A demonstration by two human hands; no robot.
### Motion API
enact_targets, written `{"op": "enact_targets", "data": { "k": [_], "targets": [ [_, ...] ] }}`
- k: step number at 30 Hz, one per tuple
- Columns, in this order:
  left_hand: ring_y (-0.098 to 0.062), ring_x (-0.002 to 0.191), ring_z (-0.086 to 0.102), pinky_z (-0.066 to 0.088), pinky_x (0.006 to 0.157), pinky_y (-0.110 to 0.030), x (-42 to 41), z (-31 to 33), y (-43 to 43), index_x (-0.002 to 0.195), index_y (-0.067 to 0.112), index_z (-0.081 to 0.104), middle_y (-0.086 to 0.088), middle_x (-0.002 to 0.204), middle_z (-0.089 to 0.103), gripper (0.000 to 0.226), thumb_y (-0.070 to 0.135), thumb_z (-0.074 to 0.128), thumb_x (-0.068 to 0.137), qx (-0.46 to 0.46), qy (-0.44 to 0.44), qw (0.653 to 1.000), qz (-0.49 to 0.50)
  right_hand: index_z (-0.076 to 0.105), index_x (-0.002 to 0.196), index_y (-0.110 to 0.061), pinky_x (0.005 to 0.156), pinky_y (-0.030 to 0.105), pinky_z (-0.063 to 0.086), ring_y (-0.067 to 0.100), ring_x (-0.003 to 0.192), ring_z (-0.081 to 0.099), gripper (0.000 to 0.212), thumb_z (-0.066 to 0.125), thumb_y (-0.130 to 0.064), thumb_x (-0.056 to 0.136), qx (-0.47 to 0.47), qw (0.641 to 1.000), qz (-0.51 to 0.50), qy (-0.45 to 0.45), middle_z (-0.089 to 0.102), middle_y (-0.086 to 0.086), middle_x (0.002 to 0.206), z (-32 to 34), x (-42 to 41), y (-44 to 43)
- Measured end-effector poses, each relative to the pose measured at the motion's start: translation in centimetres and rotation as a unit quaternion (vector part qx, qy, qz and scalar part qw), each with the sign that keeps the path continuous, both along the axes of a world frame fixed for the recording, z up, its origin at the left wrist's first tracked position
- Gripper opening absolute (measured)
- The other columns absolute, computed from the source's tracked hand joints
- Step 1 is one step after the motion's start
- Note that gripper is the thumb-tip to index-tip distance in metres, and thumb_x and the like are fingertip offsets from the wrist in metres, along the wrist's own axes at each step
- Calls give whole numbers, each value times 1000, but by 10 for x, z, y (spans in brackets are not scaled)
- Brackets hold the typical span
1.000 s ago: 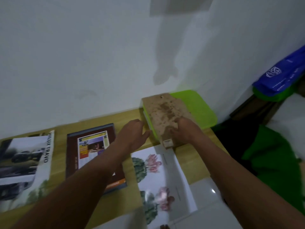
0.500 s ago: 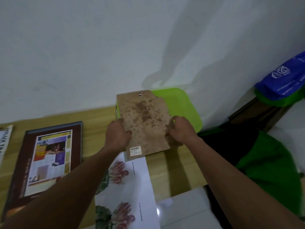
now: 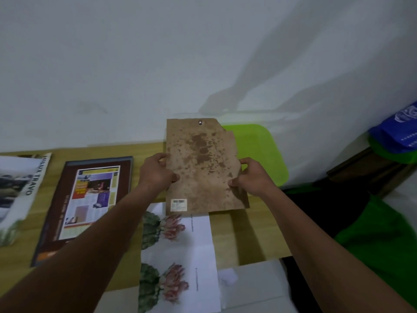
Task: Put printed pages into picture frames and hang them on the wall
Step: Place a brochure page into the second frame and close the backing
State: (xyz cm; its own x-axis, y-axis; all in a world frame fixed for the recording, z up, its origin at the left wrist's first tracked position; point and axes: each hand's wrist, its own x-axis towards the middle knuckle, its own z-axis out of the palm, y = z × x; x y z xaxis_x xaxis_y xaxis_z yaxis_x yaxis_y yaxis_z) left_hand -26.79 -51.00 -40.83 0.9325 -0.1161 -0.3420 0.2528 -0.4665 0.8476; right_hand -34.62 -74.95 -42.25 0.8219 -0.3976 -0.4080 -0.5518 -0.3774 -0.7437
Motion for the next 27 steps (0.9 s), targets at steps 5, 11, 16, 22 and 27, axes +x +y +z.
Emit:
{"op": "enact_targets", "data": {
  "k": [5, 11, 16, 22, 27],
  "targets": [
    [-22, 90, 67, 58, 70, -36, 1, 14, 57, 133, 9, 52, -4, 104, 69, 72, -7, 80, 68, -37, 15, 999, 29, 49, 128, -1, 74, 29, 51, 20, 90, 61, 59, 78, 5, 78, 37, 998, 42, -8, 56, -6, 86, 22, 6, 45],
    [-21, 89, 68, 58, 70, -39, 6, 12, 144, 126, 13, 59, -2, 98, 70, 63, -12, 74, 70, -57, 24, 997, 55, 19, 156, -10, 51, 13, 49, 4, 73, 58, 98, 72, 15, 78, 103, 989, 110, -6, 57, -5, 81, 30, 23, 120],
    [-20, 89, 68, 58, 75, -36, 12, 2, 216, 129, 14, 58, 0, 96, 70, 69, -12, 76, 68, -35, 37, 996, 77, 24, 156, -13, 56, 17, 49, 7, 69, 60, 102, 76, 15, 74, 124, 983, 131, 26, 57, -7, 72, 18, 42, 188],
    [-25, 91, 66, 56, 86, -46, 30, -17, 287, 129, 11, 58, 0, 94, 67, 69, -10, 78, 67, -1, 48, 997, 62, 39, 148, -18, 63, 21, 52, 5, 75, 64, 88, 81, 5, 75, 146, 986, 85, 14, 64, -6, 88, -16, 61, 261],
    [-29, 104, 64, 55, 89, -47, 46, -52, 320, 137, 16, 52, -8, 112, 65, 83, -6, 82, 64, 36, 61, 996, 46, 35, 150, -21, 97, 43, 53, 22, 106, 64, 97, 87, -3, 70, 132, 989, 67, 18, 66, 5, 116, -59, 69, 302]
  ]
}}
